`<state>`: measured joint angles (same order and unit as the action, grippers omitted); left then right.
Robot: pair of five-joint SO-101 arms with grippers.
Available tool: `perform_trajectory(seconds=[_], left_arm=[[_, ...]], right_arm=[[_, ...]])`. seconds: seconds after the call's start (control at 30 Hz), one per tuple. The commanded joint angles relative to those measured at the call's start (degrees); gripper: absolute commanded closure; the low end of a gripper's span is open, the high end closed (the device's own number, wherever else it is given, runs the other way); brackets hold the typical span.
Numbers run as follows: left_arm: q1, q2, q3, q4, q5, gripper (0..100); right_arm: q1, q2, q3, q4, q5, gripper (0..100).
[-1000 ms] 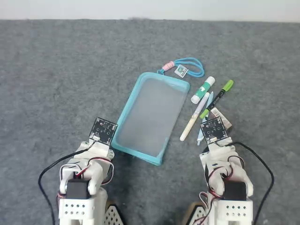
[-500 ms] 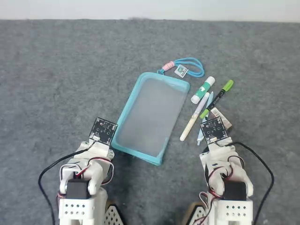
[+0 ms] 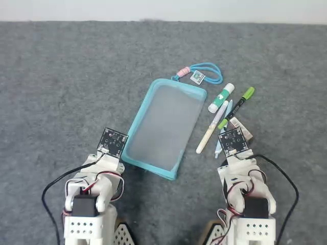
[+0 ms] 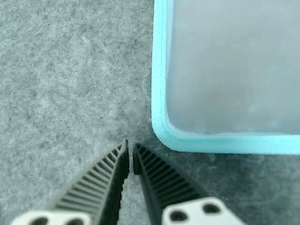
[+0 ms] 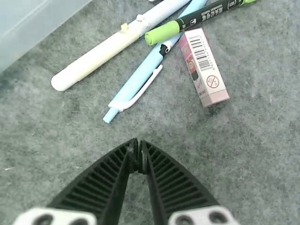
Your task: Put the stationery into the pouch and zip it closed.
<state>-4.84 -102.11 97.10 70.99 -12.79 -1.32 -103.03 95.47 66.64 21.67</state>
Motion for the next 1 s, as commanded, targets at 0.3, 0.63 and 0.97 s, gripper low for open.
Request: perform_trajectory(seconds=[0.3, 0.63, 0.97], left_arm=[[0.53, 0.35, -0.4, 0.26, -0.7, 99], [0.26, 0.35, -0.4, 0.26, -0.7, 99], [0.62, 0.35, -0.4, 0.18, -0.44, 99]], right_arm=[[-0.13, -1.01, 0.97, 8.66, 0.97, 99.2], [-0.31, -0.92, 0.97, 8.57, 0.97, 99.2], [-0.48, -0.92, 0.97, 8.57, 0.88, 99.2]])
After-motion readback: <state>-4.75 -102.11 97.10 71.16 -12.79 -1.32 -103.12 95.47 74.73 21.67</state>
